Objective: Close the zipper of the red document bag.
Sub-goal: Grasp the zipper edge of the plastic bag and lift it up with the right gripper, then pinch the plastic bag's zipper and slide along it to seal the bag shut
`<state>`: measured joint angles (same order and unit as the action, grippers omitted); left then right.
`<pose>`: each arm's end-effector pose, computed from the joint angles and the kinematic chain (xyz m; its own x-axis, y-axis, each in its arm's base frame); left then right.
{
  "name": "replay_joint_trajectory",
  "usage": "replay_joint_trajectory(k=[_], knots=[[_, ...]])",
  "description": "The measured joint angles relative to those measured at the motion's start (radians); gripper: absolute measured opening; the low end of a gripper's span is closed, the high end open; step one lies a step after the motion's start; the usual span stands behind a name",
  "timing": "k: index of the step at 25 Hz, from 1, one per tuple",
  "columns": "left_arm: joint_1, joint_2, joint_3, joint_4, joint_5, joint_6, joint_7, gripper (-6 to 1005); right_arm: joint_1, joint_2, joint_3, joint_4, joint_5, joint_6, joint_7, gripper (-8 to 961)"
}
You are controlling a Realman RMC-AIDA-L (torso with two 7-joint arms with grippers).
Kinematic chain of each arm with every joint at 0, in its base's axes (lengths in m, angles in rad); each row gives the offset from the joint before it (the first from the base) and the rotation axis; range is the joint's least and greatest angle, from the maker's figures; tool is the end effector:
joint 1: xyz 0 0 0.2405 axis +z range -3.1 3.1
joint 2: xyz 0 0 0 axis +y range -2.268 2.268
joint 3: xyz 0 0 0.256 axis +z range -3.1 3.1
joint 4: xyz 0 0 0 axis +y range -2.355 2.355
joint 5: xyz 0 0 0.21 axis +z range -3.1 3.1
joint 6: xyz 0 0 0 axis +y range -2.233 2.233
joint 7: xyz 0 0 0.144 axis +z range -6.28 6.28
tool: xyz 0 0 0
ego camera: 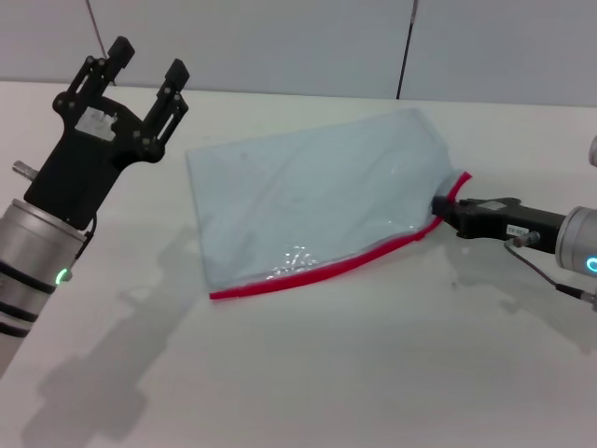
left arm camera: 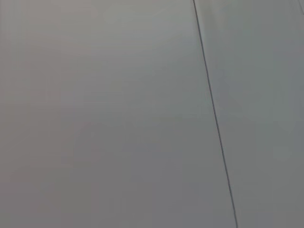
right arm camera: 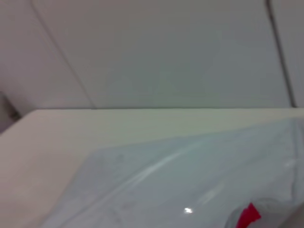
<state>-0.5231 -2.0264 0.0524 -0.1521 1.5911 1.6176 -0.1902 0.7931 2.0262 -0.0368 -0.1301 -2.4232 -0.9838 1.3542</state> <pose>-0.2685 0.3186 0.0027 0.5908 -0.3689 0.7176 0.5798 -0.4244 -0.6955 0.2780 0.3920 -0.0528 0.5974 -0.5797 -0.5542 -0.7870 -0.5566 -0.2661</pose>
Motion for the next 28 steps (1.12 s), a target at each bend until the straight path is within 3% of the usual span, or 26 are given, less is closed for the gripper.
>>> replay_joint_trajectory(k=[10, 19, 28], knots=[[-0.049, -0.002, 0.065, 0.000, 0.105, -0.085, 0.005, 648, 0.051, 0.005, 0.026, 0.044, 0.065, -0.193, -0.087, 12], [-0.081, -0.007, 0.104, -0.008, 0.159, -0.165, 0.049, 646, 0.115, 0.006, 0.044, 0.105, 0.139, -0.212, -0.116, 12], [-0.100, -0.011, 0.132, -0.083, 0.165, -0.231, 0.265, 645, 0.130, 0.006, 0.059, 0.124, 0.150, -0.219, -0.119, 13]])
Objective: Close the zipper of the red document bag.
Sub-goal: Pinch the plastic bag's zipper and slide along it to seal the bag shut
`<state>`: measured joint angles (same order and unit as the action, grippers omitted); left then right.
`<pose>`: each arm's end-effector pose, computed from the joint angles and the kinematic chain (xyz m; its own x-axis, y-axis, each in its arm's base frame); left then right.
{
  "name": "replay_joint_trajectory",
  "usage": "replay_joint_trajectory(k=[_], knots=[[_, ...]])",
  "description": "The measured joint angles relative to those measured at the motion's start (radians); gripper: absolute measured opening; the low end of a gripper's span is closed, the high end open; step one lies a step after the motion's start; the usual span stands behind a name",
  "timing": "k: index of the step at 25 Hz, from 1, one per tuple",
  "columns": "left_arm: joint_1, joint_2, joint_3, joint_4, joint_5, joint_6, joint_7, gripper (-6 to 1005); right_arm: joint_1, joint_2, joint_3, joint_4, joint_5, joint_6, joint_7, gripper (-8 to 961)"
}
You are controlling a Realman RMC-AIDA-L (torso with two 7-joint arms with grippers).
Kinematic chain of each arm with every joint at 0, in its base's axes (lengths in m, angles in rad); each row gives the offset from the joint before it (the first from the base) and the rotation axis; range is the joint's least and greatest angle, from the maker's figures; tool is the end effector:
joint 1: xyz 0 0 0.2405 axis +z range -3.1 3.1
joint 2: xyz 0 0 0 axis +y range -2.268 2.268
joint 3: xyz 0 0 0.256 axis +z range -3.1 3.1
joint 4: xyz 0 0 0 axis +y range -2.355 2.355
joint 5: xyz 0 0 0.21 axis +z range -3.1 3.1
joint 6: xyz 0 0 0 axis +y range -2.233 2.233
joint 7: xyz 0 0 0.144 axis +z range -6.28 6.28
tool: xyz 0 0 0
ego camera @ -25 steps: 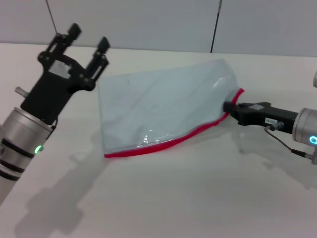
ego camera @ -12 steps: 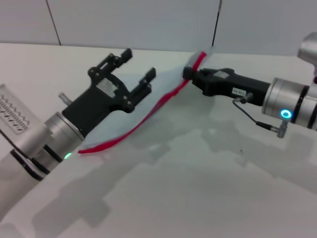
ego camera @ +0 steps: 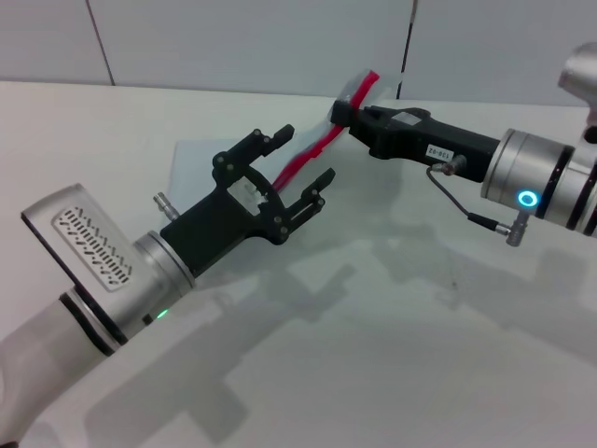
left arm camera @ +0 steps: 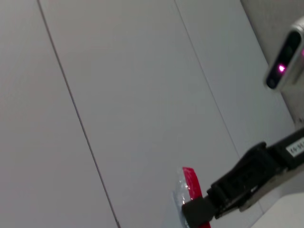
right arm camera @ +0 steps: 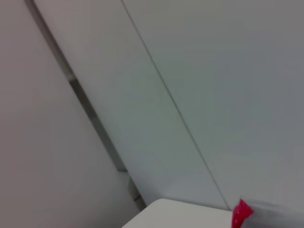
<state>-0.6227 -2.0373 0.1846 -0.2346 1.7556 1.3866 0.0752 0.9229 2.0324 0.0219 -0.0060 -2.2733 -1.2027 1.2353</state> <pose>-0.2388 0.3217 -0.0686 0.7849 -0.3351 0.5212 0.2308 -0.6226 -0.7478 0.1745 0.4036 -0.0646 0.5386 -0.4256 -0.7272 -0.6476 -0.7612 -0.0341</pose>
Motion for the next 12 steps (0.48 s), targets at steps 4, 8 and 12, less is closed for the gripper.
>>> replay_joint_trajectory(k=[4, 8, 12], knots=[[0.000, 0.000, -0.004, -0.010, -0.005, -0.003, 0.032, 644, 0.002, 0.000, -0.003, 0.008, -0.004, 0.000, -0.006, 13], [0.005, 0.001, -0.006, -0.011, -0.022, 0.000, 0.059, 643, 0.005, 0.000, -0.007, 0.016, -0.009, 0.000, -0.012, 13], [0.007, 0.002, -0.007, -0.011, -0.024, 0.002, 0.074, 643, 0.006, 0.000, -0.009, 0.018, -0.010, 0.000, -0.013, 12]])
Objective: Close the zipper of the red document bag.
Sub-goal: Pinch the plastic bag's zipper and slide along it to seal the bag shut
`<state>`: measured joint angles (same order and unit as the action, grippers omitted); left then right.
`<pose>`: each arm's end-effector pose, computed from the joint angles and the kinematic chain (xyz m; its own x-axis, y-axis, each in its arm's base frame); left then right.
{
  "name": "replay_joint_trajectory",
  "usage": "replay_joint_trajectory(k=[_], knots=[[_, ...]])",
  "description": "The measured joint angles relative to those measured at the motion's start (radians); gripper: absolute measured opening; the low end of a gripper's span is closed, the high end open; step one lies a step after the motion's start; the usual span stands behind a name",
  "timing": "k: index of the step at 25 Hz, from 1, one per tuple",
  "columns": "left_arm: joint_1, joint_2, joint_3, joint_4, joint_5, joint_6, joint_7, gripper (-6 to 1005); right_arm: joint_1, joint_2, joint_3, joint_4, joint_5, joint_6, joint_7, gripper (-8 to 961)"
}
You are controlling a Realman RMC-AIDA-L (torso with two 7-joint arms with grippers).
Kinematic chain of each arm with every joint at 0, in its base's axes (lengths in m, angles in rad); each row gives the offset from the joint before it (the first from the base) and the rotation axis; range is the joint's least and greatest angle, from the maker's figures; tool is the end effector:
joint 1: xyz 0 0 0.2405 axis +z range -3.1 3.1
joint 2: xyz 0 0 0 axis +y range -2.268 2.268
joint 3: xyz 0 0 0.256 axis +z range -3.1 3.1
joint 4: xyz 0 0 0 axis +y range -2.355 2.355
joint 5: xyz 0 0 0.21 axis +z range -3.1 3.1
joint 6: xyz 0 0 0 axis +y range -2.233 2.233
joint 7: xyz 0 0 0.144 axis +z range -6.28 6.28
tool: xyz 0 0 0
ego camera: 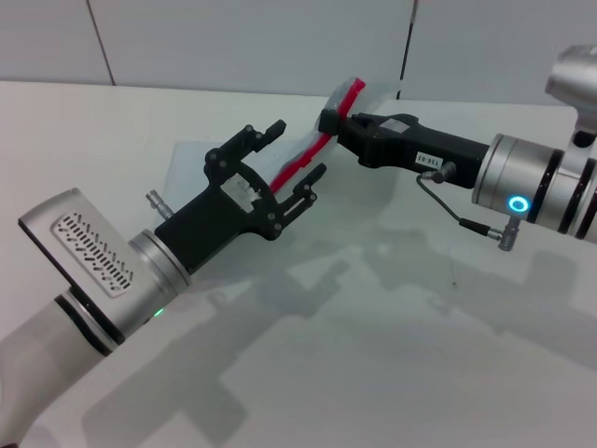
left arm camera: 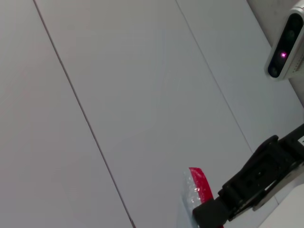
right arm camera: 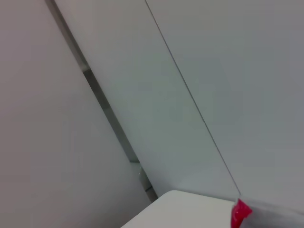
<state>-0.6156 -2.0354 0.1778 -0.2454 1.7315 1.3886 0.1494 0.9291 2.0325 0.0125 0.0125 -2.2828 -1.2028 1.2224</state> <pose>-0.2410 0.3218 -0.0663 0.7996 -0.3667 0.4756 0.2040 -0.5790 -0.7894 0.1706 0.4001 -0.0700 0.5547 -0.4255 -0.7150 -0.6290 -0.7770 -0.0256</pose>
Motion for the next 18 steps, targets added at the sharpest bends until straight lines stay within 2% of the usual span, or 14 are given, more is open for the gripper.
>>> replay_joint_trajectory(k=[4, 14, 18], knots=[[0.002, 0.000, 0.001, 0.000, 0.002, 0.001, 0.009, 642, 0.002, 0.000, -0.007, 0.004, 0.000, -0.001, 0.000, 12], [0.004, 0.001, 0.000, 0.003, 0.002, -0.003, 0.010, 380, 0.008, 0.000, -0.008, 0.006, -0.012, -0.021, 0.000, 12], [0.003, 0.001, 0.000, 0.005, 0.001, -0.007, 0.010, 327, 0.008, 0.000, -0.008, 0.006, -0.013, -0.024, 0.000, 12]])
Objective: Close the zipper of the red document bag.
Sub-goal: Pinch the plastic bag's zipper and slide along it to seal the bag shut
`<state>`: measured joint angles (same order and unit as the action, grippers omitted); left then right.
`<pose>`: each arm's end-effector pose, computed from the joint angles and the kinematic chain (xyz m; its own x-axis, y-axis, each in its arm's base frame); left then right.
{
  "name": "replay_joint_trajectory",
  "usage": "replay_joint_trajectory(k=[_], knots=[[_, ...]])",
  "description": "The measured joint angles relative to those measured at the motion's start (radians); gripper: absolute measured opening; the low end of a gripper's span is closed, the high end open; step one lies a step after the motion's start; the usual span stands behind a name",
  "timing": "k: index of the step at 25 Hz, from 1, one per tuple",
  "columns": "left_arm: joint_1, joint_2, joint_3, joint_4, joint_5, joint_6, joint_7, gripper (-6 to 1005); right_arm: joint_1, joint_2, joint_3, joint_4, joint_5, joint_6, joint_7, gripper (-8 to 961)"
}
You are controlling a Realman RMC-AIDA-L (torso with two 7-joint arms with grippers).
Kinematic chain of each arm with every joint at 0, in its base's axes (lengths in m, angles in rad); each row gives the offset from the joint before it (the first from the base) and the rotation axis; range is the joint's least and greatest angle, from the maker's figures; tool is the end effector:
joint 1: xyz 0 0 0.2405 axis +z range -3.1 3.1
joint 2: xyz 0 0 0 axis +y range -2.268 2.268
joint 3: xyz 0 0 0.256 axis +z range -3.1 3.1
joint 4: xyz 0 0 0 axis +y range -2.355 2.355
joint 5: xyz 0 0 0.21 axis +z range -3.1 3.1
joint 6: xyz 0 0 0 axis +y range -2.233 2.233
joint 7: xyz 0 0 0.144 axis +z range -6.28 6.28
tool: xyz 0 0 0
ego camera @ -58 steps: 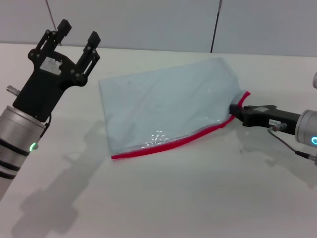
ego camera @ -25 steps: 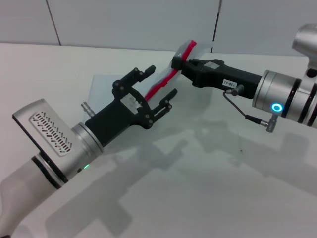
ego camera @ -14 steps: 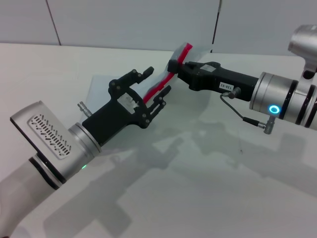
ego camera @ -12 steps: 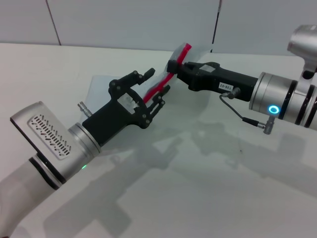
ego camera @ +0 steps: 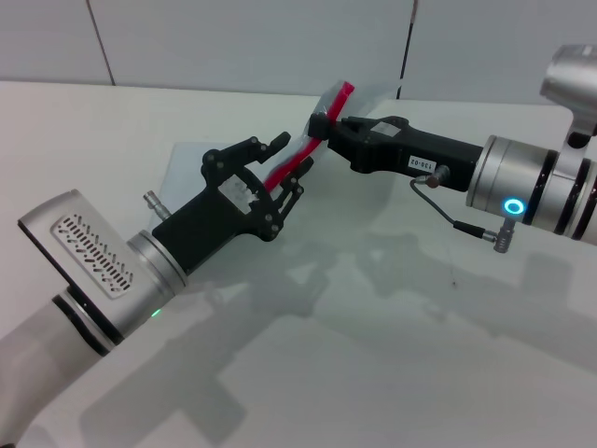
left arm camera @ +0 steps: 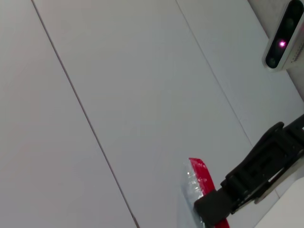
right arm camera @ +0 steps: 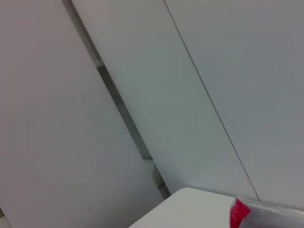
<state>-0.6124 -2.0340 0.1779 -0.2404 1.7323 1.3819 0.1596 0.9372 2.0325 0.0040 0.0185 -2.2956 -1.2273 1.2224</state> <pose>-0.2437 0.3221 -0.0656 0.8085 -0.3679 0.4594 0.1920 -0.5730 -0.7967 0.1648 0.3965 -0.0723 0.5660 -0.4232 -0.7075 -0.6020 -0.7985 -0.0039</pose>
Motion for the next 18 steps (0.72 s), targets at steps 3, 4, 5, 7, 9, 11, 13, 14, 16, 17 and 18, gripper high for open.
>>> replay_joint_trajectory(k=[3, 4, 5, 7, 9, 11, 13, 14, 16, 17, 18], knots=[[0.000, 0.000, 0.000, 0.002, 0.000, -0.001, 0.000, 333, 0.000, 0.000, -0.004, 0.000, 0.000, -0.001, 0.000, 12], [0.000, 0.000, 0.000, 0.003, -0.001, -0.001, 0.000, 335, 0.000, 0.000, -0.006, 0.000, -0.001, -0.001, 0.000, 12], [-0.001, 0.000, 0.000, 0.003, -0.001, -0.001, 0.000, 329, 0.000, 0.000, -0.008, 0.000, -0.001, -0.001, 0.000, 12], [-0.001, 0.000, 0.000, 0.003, -0.001, 0.000, 0.000, 318, 0.001, 0.000, -0.011, 0.000, -0.001, -0.001, 0.000, 12], [-0.001, -0.001, 0.000, 0.003, -0.001, 0.000, 0.000, 306, 0.001, 0.000, -0.011, 0.000, -0.001, -0.002, 0.000, 12], [-0.001, -0.001, -0.003, 0.003, -0.001, 0.000, 0.000, 298, 0.001, 0.000, -0.012, 0.000, -0.001, -0.002, 0.000, 12], [-0.001, -0.001, -0.005, 0.003, -0.002, 0.000, 0.000, 294, 0.001, 0.000, -0.012, 0.000, -0.001, -0.002, 0.000, 12], [-0.001, -0.001, -0.006, 0.002, -0.002, 0.000, 0.000, 292, 0.001, 0.000, -0.012, 0.000, -0.001, -0.002, 0.000, 12], [0.000, -0.002, -0.006, 0.002, -0.002, 0.000, 0.000, 287, 0.002, 0.000, -0.013, 0.000, -0.001, -0.002, 0.000, 12], [0.000, -0.002, -0.006, 0.002, -0.002, 0.000, 0.000, 285, 0.001, 0.000, -0.014, 0.000, -0.001, -0.002, 0.000, 12], [0.000, -0.002, -0.006, 0.002, -0.002, 0.000, 0.001, 283, 0.002, 0.000, -0.014, 0.000, -0.001, -0.002, 0.000, 12]])
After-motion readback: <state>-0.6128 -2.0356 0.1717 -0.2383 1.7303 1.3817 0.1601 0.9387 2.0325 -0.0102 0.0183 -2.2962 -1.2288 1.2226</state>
